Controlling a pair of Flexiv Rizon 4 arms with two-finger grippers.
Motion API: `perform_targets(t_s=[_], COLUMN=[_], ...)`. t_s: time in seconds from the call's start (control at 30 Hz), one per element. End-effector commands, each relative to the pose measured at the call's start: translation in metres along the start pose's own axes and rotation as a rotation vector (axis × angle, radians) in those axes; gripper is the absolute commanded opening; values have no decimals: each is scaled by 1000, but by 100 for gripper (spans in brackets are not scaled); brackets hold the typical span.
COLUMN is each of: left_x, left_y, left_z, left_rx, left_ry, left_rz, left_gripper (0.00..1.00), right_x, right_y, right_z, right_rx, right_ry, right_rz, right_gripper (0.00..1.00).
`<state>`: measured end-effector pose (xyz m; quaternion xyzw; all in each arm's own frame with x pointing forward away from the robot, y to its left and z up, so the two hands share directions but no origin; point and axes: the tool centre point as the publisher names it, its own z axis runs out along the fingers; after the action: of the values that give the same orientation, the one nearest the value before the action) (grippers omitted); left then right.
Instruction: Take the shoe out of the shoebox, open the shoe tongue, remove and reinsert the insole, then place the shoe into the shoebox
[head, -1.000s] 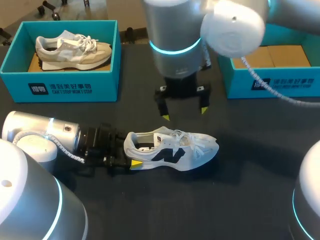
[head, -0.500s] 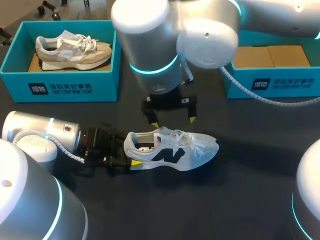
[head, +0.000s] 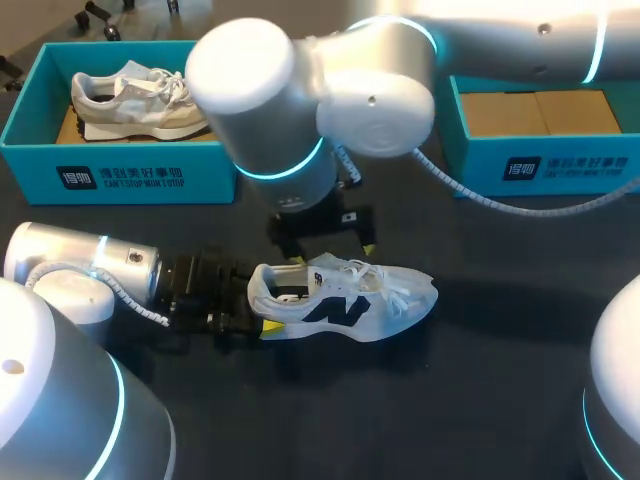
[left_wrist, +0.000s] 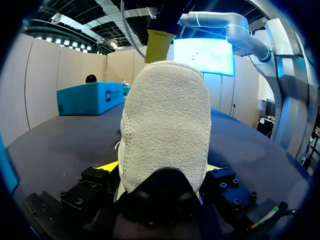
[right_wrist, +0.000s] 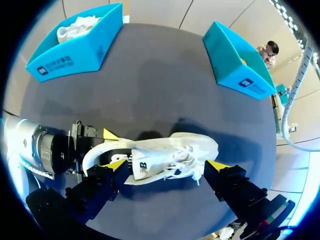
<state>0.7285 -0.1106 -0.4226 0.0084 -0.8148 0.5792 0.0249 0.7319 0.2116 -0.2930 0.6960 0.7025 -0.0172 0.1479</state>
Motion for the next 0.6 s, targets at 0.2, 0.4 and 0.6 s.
perform_targets(t_s=[0.2,0.4,0.6], left_x=[-3,-3,-3], left_y=[1,1,1], left_z=[0,0,0], left_rx=[-1,-1,-1], left_ry=[1,1,1], left_rz=[0,0,0], left_gripper=[0,0,0], right_x=[21,27,34], right_y=[-7,-11,-17], right_z=[16,24,32], right_rx=[-5,7,18], right_ry=[-32,-34,-50], right_rz=[17,12,27], right_gripper=[100,100,100])
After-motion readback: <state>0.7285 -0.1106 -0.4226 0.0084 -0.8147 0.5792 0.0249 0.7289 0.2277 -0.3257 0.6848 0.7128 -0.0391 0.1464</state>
